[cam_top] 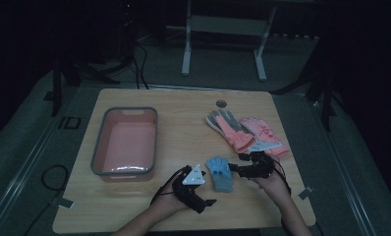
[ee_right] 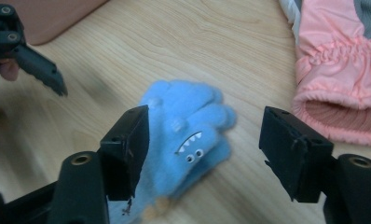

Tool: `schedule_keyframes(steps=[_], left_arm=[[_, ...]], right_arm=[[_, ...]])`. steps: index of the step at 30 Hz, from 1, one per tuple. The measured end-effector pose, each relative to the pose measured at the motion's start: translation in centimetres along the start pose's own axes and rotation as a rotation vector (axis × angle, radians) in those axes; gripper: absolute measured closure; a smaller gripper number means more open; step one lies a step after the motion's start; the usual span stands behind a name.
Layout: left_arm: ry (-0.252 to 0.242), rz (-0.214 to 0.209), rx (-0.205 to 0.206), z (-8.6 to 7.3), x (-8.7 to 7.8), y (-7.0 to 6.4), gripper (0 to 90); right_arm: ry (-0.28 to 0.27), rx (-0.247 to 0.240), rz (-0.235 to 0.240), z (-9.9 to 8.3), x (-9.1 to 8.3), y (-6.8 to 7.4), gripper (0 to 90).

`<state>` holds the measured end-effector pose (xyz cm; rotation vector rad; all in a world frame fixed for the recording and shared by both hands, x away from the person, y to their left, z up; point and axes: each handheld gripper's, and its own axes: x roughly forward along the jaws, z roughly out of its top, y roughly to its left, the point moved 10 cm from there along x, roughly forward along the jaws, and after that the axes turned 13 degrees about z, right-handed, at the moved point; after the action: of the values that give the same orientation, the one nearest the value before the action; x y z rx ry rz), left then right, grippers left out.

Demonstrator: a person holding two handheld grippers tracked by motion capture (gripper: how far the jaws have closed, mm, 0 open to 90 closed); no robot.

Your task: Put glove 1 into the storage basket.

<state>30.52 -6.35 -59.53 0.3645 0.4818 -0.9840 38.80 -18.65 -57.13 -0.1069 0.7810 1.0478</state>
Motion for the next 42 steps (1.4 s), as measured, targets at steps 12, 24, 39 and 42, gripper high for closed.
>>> schedule_keyframes(steps=[12, 24, 39, 42], left_arm=[[0.036, -0.034, 0.218, 0.9, 2.8, -0.7, 26.2], [0.097, -0.005, 0.36, 0.0, 4.4, -0.7, 45.9], [0.14, -0.04, 0.237, 0.4, 4.4, 0.1, 77.1], [0.149, -0.03, 0.233, 0.5, 4.2, 0.2, 78.4]], right_arm=[[0.03, 0.018, 0.048, 0.1, 2.5, -0.6, 32.9], [0.078, 0.045, 0.065, -1.2, 4.8, -0.6, 30.0], [0.1, 0.029, 0.15, -2.2, 6.1, 1.2, 75.6], [0.095, 0.04, 0.152, -2.0, 6.1, 1.3, 78.4]])
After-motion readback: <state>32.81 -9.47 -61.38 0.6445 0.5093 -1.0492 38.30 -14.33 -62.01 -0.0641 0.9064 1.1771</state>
